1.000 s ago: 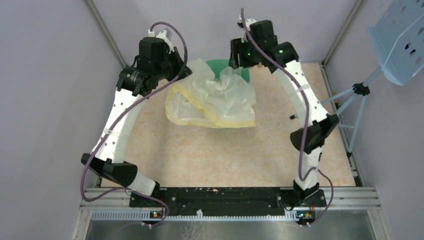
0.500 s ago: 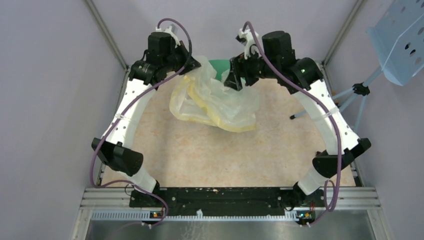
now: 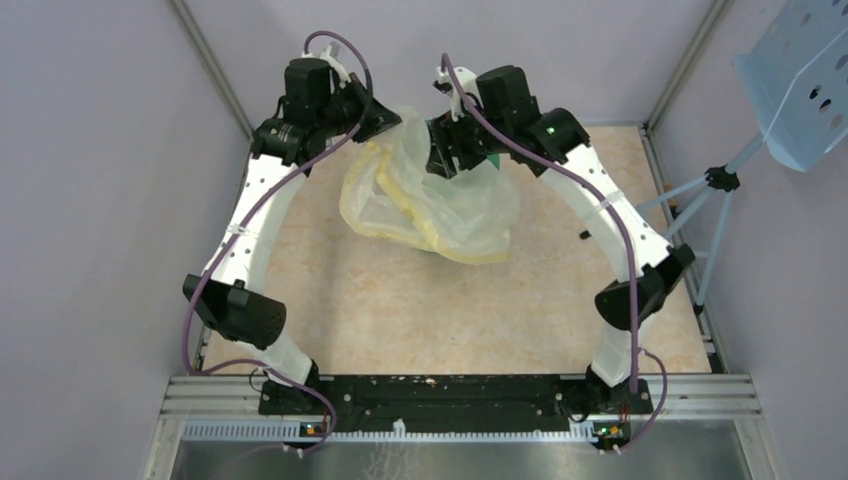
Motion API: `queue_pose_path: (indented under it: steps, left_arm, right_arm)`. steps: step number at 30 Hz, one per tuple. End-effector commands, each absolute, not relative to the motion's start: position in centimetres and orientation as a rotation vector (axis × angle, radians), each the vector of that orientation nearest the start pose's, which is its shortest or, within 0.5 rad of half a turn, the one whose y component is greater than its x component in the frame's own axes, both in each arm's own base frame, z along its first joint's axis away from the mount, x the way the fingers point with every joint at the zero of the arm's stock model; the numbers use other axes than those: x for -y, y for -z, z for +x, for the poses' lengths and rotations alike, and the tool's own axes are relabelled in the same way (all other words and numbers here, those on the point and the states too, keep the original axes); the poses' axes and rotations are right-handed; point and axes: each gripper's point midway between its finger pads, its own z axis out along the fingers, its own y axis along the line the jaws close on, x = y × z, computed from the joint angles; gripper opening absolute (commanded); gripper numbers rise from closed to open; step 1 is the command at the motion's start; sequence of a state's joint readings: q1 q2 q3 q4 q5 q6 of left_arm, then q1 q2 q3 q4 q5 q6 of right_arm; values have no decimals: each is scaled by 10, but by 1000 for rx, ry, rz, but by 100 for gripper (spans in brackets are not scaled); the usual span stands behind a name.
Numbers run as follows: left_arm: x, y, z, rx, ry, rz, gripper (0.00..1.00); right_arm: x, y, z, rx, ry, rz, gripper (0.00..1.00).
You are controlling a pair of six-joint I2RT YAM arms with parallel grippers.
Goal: Put the trash bags into the trash bin
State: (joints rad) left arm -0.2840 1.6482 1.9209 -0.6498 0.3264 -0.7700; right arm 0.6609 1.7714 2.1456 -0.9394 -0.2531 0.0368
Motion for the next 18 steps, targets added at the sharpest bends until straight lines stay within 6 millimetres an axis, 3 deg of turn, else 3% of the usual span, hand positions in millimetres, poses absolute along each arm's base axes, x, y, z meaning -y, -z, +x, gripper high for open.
queue_pose_path:
  steps: [1,5,6,11,15,18]
  left_arm:
    - [206,-422,418,-1955,1043,-246,0]
    - [202,-423,416,-1955,1049,-247,1]
    - [201,-424,416,-1950,1050,-241,4]
    - [188,-444,409,-1888,1024,-199,41]
    - [167,-459,403,-1840,973,-194,74]
    - [135,-468,395,-1821,878,-247,91]
  right_arm:
    - [-327,-348,362,-2036,-618,-770,54]
    - [-324,-328,384,-2097,-638,-707,3]
    - [-321,-325,391,-2112,-656,-671,0]
    - [-304,-314,435,-2153,-822,-444,0]
    - [-299,-281,459,-2246,-764,-421,0]
    - [-302,-253,465,-2312,-754,-436,0]
